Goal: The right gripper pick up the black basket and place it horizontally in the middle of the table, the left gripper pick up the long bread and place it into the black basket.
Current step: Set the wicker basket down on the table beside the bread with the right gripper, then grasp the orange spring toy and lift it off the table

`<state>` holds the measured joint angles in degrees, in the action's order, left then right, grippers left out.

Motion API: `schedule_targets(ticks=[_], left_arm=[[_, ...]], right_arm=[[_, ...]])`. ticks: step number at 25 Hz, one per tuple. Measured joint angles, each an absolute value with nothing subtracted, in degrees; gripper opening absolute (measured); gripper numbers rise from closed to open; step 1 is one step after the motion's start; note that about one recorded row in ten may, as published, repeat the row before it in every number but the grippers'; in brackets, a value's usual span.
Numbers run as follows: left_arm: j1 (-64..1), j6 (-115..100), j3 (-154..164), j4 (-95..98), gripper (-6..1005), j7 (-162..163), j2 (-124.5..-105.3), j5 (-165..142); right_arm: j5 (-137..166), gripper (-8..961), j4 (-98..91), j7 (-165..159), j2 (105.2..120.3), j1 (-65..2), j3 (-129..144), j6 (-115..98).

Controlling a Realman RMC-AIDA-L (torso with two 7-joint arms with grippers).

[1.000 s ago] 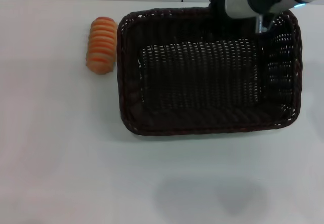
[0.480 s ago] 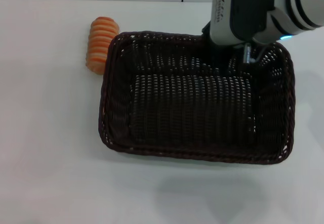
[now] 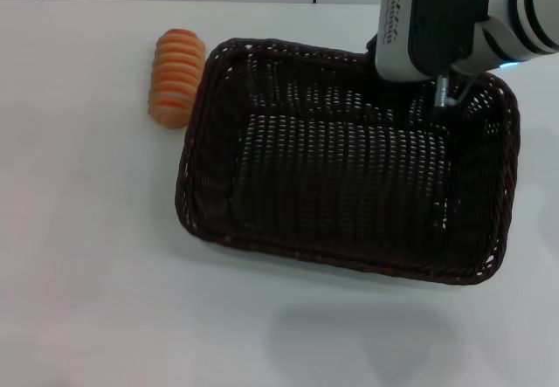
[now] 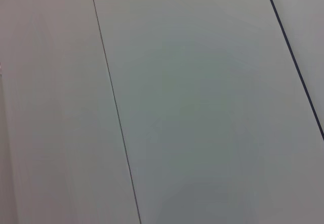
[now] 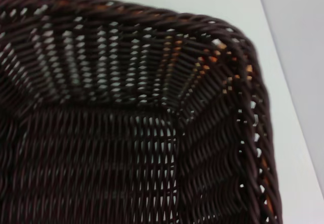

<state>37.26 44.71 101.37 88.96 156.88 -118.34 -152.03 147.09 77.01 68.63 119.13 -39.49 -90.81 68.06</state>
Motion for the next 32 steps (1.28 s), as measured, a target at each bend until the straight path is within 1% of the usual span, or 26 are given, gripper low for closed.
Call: schedule_targets(ticks=[20,25,30,32], left_arm=[[38.1,45.3,102.0,89.0,724,156.9,-118.39,-151.9],[38.1,45.4,102.1,89.1,724,156.9,-118.39,-151.9],[38.4,46.2,102.3,89.0,725,156.9,-118.39,-151.9],[38.6,46.2,102.4,89.4,725,156.9,-118.38,-151.9]], right_arm=[[144.2,212,79.6,67.3,119.12,-38.0,-90.8,67.7],[144.3,453,79.7,67.2,119.21,-37.9,-90.7,66.9],[145.1,589,80.3,66.6,119.21,-37.6,-90.2,65.5],[145.1,589,82.8,65.9,119.21,-36.8,-90.2,65.1]])
